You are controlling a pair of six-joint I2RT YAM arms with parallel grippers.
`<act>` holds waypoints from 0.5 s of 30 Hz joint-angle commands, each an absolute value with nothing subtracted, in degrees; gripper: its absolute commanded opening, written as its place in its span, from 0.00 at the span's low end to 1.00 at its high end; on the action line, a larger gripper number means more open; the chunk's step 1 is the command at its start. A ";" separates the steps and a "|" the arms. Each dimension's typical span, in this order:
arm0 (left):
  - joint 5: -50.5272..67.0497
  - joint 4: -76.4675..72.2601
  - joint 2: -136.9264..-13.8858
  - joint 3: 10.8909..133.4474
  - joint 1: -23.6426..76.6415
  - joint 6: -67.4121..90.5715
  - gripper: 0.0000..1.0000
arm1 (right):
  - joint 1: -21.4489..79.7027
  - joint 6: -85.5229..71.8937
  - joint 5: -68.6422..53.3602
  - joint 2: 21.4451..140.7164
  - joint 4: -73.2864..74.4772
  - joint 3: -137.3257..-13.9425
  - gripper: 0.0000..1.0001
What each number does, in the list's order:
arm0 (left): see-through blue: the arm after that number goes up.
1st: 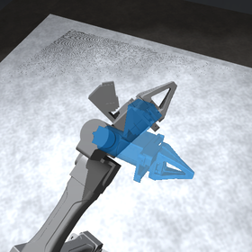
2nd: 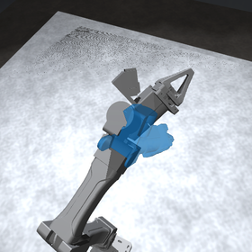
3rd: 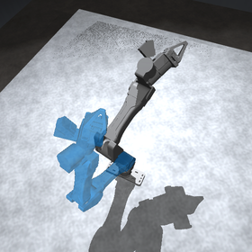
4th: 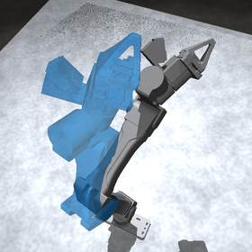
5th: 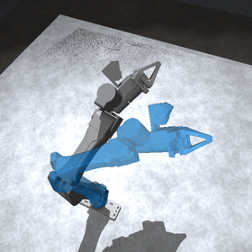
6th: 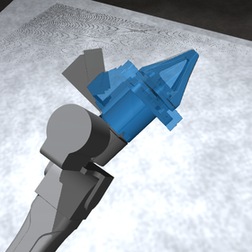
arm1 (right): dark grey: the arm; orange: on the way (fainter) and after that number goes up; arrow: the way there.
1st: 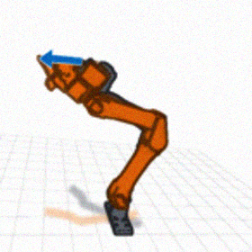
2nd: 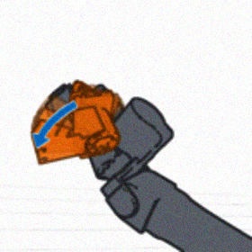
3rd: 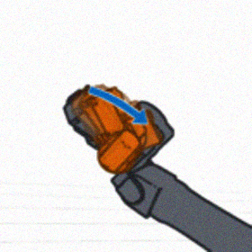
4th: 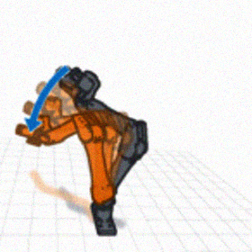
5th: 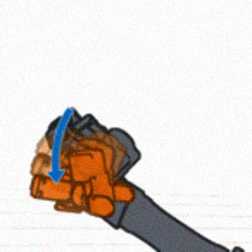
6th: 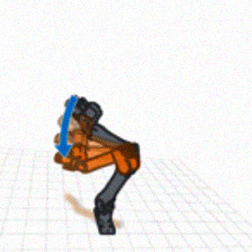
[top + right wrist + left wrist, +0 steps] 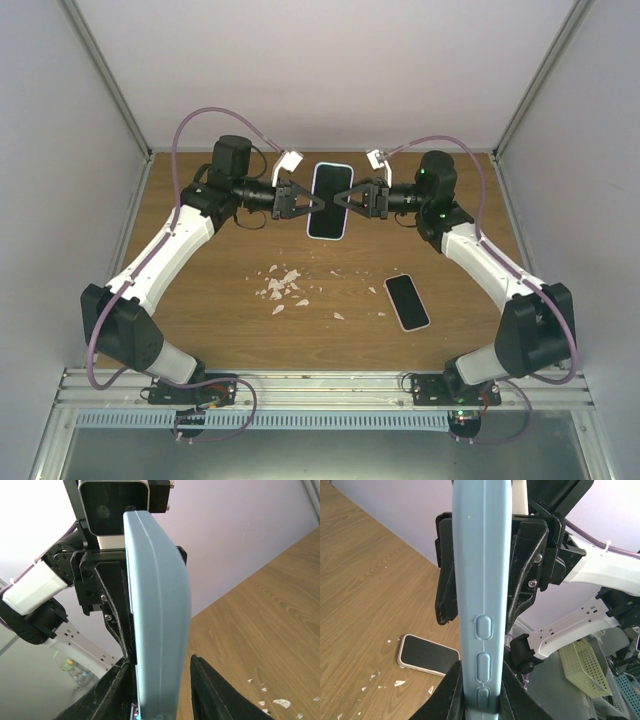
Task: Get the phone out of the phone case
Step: Pick up the phone at the center of the board.
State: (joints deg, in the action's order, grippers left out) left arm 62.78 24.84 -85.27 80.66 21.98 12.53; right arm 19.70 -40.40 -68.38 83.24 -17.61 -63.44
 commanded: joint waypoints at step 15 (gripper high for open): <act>61.02 25.91 -82.57 80.12 20.87 5.61 0.44 | 16.74 -44.11 -69.99 82.47 -22.65 -66.00 0.00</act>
